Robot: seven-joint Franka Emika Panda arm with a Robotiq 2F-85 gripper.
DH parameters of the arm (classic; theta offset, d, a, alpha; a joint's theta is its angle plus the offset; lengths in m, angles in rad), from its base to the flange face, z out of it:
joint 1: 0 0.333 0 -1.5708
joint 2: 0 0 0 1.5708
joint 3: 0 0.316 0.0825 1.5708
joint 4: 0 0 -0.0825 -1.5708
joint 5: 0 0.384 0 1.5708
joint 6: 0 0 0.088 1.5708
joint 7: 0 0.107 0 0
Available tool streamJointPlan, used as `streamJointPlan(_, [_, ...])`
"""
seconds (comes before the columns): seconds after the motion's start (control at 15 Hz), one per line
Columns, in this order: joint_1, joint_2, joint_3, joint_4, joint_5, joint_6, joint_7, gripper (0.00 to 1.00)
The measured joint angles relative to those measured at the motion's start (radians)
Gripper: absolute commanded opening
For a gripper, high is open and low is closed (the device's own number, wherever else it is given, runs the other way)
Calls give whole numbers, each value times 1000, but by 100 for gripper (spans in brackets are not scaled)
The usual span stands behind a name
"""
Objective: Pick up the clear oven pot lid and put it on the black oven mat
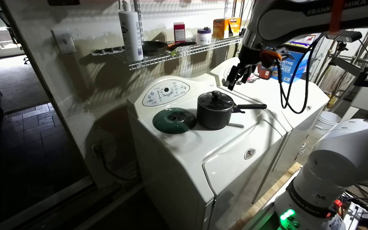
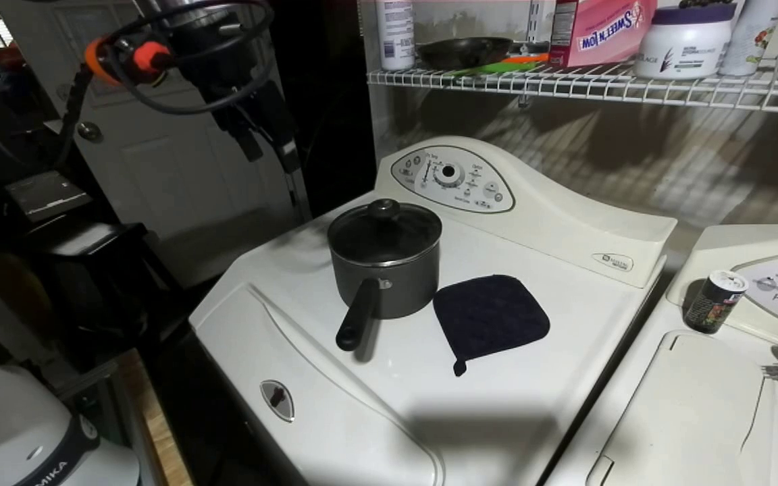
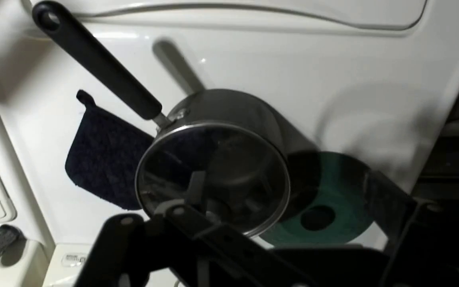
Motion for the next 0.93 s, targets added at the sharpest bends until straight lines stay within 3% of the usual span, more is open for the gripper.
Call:
streamJointPlan(0.27, [2, 66, 2, 66, 0, 73, 29, 100])
streamJointPlan(0.53, [-1, 157, -12, 143, 12, 75, 42, 100])
streamJointPlan(0.93, [-1, 153, -10, 139, 12, 75, 42, 100])
